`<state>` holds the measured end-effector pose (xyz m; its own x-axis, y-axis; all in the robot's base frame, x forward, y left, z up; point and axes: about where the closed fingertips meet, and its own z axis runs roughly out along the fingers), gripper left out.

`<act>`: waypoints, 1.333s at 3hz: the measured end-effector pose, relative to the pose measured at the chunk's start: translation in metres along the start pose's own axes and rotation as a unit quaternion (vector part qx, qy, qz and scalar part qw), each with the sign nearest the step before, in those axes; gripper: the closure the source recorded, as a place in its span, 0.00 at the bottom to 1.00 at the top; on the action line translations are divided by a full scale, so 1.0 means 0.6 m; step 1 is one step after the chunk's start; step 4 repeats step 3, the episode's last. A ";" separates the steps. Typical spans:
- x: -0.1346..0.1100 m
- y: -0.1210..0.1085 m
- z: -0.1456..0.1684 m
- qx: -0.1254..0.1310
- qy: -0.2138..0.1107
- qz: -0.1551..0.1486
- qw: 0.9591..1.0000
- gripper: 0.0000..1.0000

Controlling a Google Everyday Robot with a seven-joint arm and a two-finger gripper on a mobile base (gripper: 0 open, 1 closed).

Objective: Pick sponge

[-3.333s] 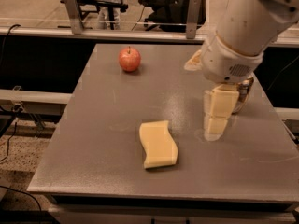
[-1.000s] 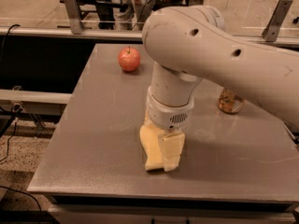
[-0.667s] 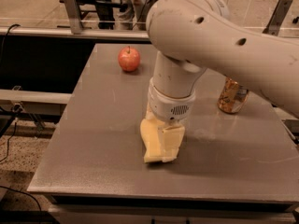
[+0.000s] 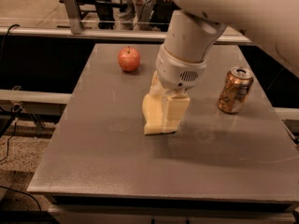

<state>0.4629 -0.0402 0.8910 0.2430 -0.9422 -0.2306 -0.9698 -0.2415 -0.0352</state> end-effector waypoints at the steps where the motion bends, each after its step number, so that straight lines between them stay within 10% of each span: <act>1: -0.003 -0.023 -0.046 0.006 -0.028 -0.001 1.000 1.00; 4: -0.015 -0.049 -0.077 0.024 -0.054 -0.007 0.998 1.00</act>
Offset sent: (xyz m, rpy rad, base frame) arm 0.0231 -0.0077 0.0658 0.1288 0.0397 0.0290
